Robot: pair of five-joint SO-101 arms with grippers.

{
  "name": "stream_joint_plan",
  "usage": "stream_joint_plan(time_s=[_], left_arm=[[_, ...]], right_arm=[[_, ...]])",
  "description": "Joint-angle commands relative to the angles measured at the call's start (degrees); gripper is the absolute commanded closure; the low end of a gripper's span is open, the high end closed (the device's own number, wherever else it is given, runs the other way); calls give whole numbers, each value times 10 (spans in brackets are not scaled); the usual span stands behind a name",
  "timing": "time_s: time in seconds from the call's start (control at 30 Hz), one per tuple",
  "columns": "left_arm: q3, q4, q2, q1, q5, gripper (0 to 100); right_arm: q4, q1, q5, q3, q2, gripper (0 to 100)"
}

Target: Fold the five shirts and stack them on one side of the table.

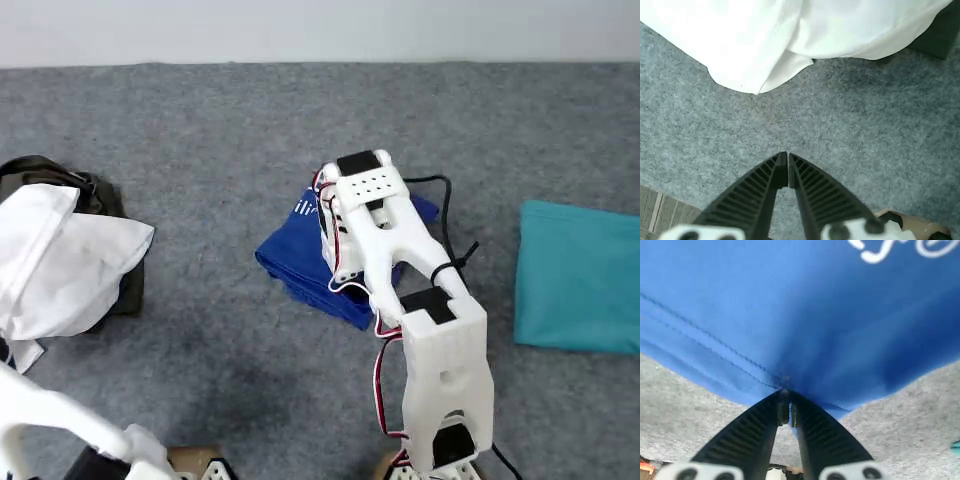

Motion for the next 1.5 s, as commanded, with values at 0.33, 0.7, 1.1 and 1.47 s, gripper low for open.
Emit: stream_joint_plan(time_s=[0.33, 0.7, 1.1, 1.47], left_arm=[[-3, 4, -24, -4, 2, 984], [-6, 3, -24, -4, 1, 984], [-7, 2, -24, -4, -33, 984], [-34, 4, -24, -4, -42, 984]], right_arm=[[26, -10, 1, 124, -95, 990], [24, -36, -4, 89, -283, 990], [-131, -22, -288, 65, -262, 749], [-232, 34, -433, 65, -179, 586]])
